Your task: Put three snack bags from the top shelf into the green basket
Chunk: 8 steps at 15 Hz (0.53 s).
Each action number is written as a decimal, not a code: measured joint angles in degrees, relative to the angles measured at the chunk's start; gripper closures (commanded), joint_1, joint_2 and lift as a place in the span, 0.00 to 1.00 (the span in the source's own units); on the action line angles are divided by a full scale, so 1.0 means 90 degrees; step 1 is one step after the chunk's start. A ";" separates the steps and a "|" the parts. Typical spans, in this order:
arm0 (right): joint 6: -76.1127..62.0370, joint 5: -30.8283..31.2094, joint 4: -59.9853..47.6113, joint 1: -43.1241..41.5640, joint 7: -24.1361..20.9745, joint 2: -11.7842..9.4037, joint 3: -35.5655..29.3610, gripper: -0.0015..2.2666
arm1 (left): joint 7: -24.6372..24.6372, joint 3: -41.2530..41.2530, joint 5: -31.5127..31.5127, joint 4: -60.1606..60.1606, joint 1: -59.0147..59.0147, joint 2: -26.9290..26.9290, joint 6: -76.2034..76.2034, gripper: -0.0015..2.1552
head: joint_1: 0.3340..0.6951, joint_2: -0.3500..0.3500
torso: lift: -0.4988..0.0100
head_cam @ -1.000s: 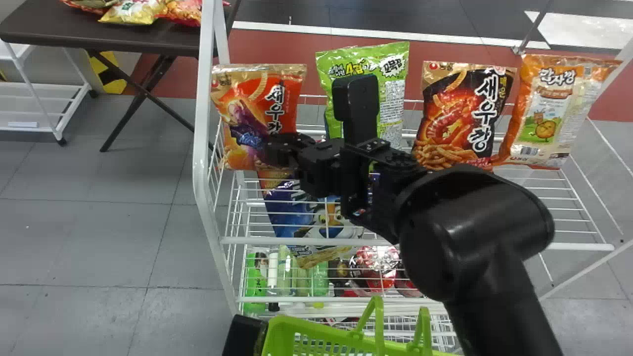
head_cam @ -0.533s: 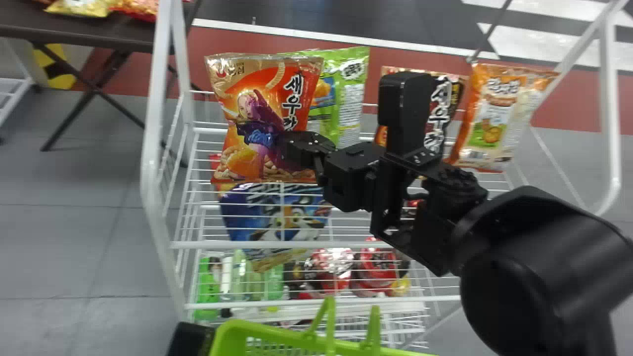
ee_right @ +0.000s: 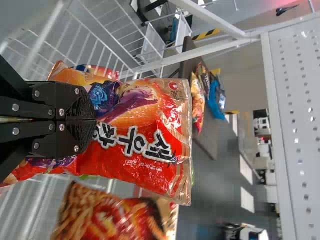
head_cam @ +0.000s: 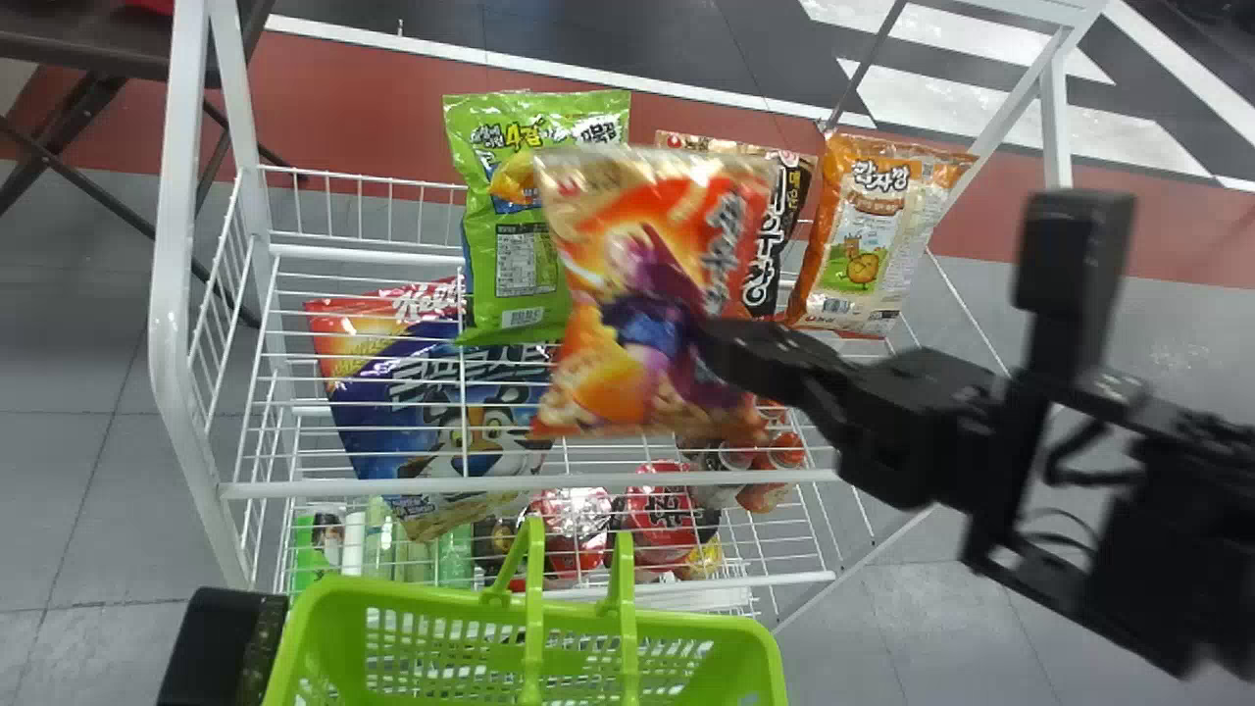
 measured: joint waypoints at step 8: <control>0.0693 -0.1979 -0.0218 0.0408 0.1725 0.0493 -0.4175 0.99 | -0.0057 0.0194 0.0047 0.0529 -0.0270 -0.0046 -0.0453 0.65 | 1.00 0.00 | 0.89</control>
